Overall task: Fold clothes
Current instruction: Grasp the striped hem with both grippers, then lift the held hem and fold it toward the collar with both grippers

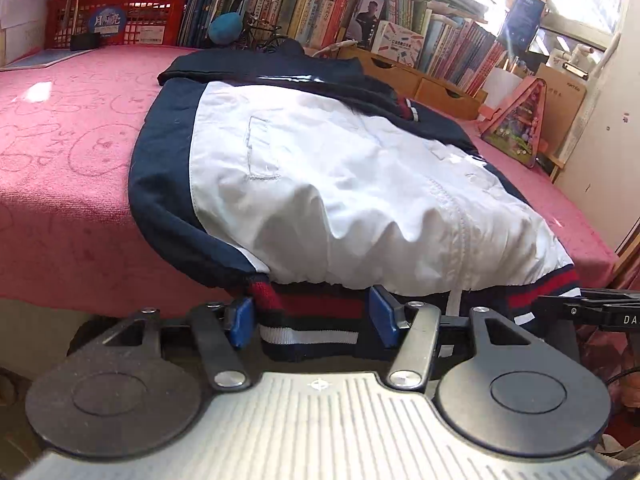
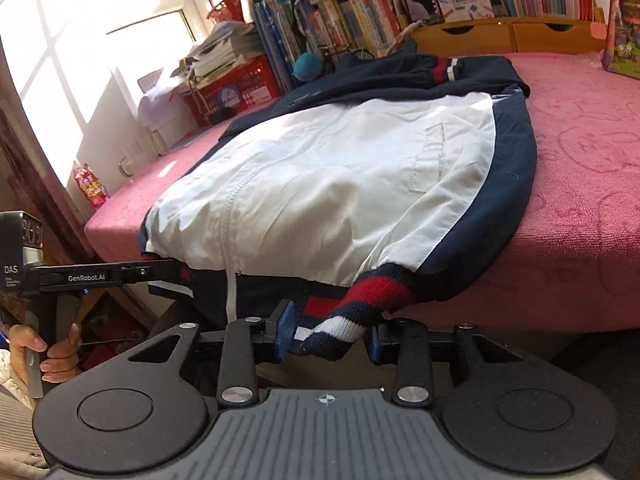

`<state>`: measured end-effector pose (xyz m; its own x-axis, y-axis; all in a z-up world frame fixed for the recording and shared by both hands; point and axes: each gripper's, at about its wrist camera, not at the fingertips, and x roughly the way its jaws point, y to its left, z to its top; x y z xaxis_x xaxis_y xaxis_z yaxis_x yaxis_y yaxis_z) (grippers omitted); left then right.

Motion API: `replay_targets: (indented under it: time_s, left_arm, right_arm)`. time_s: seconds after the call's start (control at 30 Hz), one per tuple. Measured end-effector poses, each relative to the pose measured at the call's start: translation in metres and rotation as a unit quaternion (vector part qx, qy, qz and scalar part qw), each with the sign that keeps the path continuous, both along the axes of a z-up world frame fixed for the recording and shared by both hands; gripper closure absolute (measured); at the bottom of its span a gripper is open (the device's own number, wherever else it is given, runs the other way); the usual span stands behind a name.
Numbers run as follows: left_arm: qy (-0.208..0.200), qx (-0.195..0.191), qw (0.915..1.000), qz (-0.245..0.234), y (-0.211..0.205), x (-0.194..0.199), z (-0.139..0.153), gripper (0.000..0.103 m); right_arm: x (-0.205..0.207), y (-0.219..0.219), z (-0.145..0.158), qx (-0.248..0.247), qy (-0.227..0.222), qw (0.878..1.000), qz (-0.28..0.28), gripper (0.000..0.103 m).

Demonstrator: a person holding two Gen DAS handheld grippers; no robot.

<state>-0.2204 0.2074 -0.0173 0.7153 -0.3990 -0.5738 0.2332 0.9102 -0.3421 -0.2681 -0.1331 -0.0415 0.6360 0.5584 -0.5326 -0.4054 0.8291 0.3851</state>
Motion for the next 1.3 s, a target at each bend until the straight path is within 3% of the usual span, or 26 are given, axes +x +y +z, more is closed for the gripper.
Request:
replay_targets:
  time_s: [0.1,0.23,0.37,0.5,0.6,0.63,0.73,0.77,0.83,0.97,1.13,1.3]
  left_arm:
    - [-0.017,-0.044,0.9989,-0.007,0.007,0.019,0.018,0.042]
    - [-0.051,-0.053,0.9972,-0.007,0.002,0.056,0.040,0.042]
    - [-0.099,-0.034,0.9944,-0.014,-0.015,0.082,0.067,0.029]
    - [-0.138,-0.004,0.9903,-0.010,-0.029,0.110,0.084,0.023]
    - [-0.139,0.037,0.9896,-0.004,-0.040,0.133,0.083,0.017]
    - [-0.129,0.058,0.9899,-0.004,-0.044,0.142,0.076,0.014]
    - [-0.076,0.132,0.9883,-0.006,-0.062,0.166,0.045,0.014]
    - [-0.056,0.152,0.9867,-0.008,-0.067,0.172,0.033,0.014]
    - [-0.017,0.178,0.9839,-0.015,-0.071,0.177,0.004,0.013]
    - [-0.034,0.171,0.9846,-0.007,-0.070,0.152,0.001,0.012]
    - [-0.073,0.198,0.9774,0.011,-0.067,0.091,0.013,0.000]
    - [-0.077,0.226,0.9705,0.031,-0.054,0.026,0.010,0.000]
  right_arm:
    - [0.010,-0.002,0.024,0.017,-0.040,0.999,0.012,0.059]
    - [0.052,0.002,0.038,0.040,-0.050,0.998,0.004,0.059]
    - [0.104,0.006,0.052,0.046,-0.059,0.997,-0.017,0.059]
    - [0.163,0.008,0.055,0.017,-0.047,0.997,-0.058,0.057]
    - [0.180,0.004,0.053,0.014,-0.036,0.997,-0.066,0.056]
    - [0.181,0.001,0.053,0.016,-0.036,0.997,-0.064,0.051]
    - [0.145,-0.001,0.063,-0.017,-0.087,0.996,-0.029,0.021]
    - [0.132,-0.001,0.066,-0.028,-0.105,0.994,-0.017,0.016]
    - [0.098,0.007,0.070,-0.085,-0.136,0.987,0.019,0.014]
    - [0.038,0.020,0.058,-0.183,-0.159,0.968,0.060,0.007]
    - [0.006,0.026,0.029,-0.214,-0.123,0.967,0.057,0.003]
    - [-0.011,0.037,-0.001,-0.250,-0.099,0.962,0.044,0.002]
